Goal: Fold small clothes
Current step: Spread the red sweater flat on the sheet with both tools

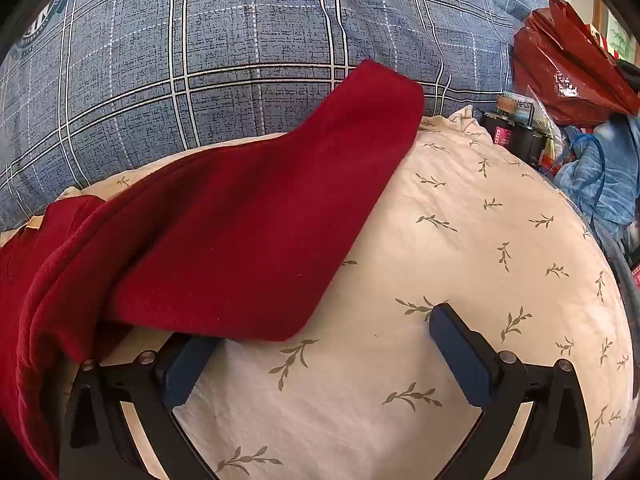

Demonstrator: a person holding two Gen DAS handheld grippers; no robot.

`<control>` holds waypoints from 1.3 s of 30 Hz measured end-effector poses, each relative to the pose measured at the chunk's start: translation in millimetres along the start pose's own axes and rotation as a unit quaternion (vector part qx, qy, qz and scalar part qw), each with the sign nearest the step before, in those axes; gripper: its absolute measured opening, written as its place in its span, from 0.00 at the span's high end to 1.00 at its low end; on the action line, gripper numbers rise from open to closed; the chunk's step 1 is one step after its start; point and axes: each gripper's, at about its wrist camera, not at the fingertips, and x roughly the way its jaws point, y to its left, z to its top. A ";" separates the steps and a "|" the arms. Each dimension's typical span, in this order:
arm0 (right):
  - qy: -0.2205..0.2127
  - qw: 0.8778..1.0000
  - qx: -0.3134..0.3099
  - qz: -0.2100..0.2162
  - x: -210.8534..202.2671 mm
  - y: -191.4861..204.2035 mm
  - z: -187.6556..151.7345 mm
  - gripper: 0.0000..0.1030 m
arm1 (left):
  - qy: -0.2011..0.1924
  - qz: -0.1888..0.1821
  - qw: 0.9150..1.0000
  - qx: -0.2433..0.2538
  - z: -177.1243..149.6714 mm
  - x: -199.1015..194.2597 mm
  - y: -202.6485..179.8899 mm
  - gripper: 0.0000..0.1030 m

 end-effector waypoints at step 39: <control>0.029 0.975 -0.077 0.206 -174.4 90.2 -70.1 0.00 | -0.068 -0.016 0.996 0.061 -16.0 -95.8 -29.6 0.00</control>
